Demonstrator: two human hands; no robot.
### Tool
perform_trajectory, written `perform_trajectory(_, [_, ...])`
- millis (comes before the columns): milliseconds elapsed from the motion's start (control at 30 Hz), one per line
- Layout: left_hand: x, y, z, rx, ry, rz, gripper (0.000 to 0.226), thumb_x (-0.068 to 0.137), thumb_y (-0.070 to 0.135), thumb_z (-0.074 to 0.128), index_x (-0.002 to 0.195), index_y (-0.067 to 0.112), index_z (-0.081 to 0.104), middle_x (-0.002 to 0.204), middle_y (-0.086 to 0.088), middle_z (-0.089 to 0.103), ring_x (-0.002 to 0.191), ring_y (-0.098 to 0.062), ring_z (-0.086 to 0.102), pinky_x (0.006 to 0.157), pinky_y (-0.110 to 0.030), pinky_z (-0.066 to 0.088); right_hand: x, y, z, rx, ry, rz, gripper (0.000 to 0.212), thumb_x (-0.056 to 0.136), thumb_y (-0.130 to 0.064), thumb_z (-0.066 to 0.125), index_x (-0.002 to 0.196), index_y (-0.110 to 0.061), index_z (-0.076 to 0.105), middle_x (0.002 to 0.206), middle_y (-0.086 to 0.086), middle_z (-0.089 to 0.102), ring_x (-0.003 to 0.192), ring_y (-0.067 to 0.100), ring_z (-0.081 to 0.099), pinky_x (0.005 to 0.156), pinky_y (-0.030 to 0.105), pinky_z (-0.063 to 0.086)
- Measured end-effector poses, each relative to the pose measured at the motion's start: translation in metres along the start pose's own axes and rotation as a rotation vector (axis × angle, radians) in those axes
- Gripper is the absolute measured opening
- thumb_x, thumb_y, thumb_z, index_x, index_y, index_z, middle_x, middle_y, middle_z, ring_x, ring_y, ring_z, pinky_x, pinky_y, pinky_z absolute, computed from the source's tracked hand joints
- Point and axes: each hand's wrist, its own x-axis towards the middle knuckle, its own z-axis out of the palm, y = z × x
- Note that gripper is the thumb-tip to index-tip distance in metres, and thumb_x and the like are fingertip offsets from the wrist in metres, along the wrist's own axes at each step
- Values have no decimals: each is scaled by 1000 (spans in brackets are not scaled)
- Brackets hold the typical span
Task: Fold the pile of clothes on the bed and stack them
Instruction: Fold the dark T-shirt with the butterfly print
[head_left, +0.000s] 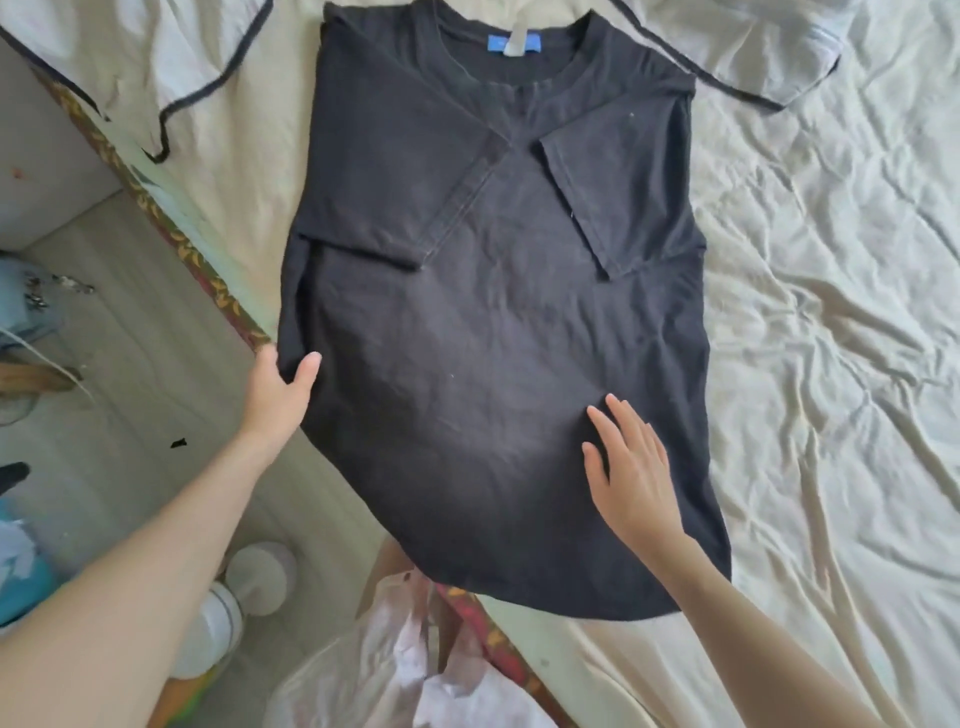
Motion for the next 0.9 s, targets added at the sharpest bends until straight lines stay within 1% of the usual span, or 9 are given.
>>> perform_trajectory(100, [-19, -26, 3, -94, 37, -68, 22, 95, 30, 54, 99, 9, 49, 90, -1, 56, 80, -18, 53, 69, -27, 39, -14, 18, 0, 10, 73, 38, 34, 87, -3, 63, 120, 2, 61, 134, 20, 53, 125, 38, 49, 103, 54, 38])
perform_trajectory(267, [-64, -61, 1, -53, 74, -121, 36, 93, 26, 59, 67, 11, 39, 62, -1, 41, 57, -16, 39, 52, -22, 30, -33, 43, -7, -60, 97, 51, 35, 85, -1, 62, 120, 3, 60, 134, 21, 52, 126, 40, 47, 102, 52, 38])
perform_trajectory(367, [-93, -72, -5, -45, -9, -171, 21, 91, 16, 60, 82, -1, 52, 74, -8, 54, 70, -21, 48, 56, -20, 38, -39, 55, -15, 90, 78, 259, 49, 90, -7, 57, 136, 1, 44, 143, 20, 40, 133, 36, 37, 107, 43, 30])
perform_trajectory(500, [-115, -78, -15, -28, 14, -157, 24, 94, 14, 56, 92, -10, 54, 85, -16, 55, 79, -23, 48, 64, -33, 37, -43, 68, -17, 462, 20, 624, 57, 94, -25, 54, 143, -3, 32, 140, 15, 43, 128, 30, 41, 100, 33, 32])
perform_trajectory(567, [-122, -74, -21, -56, 55, -143, 14, 96, 13, 53, 93, -1, 55, 89, -13, 57, 81, -23, 49, 64, -33, 38, -43, 71, -17, 548, -4, 744, 42, 96, -31, 49, 128, -5, 47, 119, 11, 57, 110, 29, 52, 87, 35, 40])
perform_trajectory(600, [-124, -72, -23, -80, 68, -144, 10, 96, 12, 51, 95, 3, 56, 91, -12, 57, 83, -23, 49, 65, -32, 39, -44, 74, -17, 575, -17, 783, 30, 96, -33, 47, 108, -7, 55, 97, 8, 59, 92, 27, 54, 72, 34, 41])
perform_trajectory(667, [-128, -68, -29, -92, 79, -150, 9, 96, 12, 51, 96, 5, 57, 92, -10, 58, 84, -22, 50, 69, -34, 40, -46, 79, -17, 606, -17, 823, 31, 96, -33, 45, 78, -8, 49, 69, 2, 45, 67, 22, 44, 53, 32, 32])
perform_trajectory(767, [-133, -65, -39, -96, 75, -159, 18, 96, 15, 54, 90, -2, 58, 88, -12, 58, 82, -24, 50, 73, -36, 38, -56, 82, -21, 698, 14, 899, 32, 93, -29, 51, 72, -5, 46, 69, 5, 44, 66, 21, 43, 55, 31, 33])
perform_trajectory(900, [-145, -69, -51, -16, 116, -184, 39, 96, 25, 53, 86, -12, 54, 79, -16, 51, 73, -25, 44, 56, -33, 31, -75, 85, -27, 920, -2, 997, 21, 92, -20, 58, 78, -5, 54, 85, 13, 56, 78, 28, 55, 68, 38, 45])
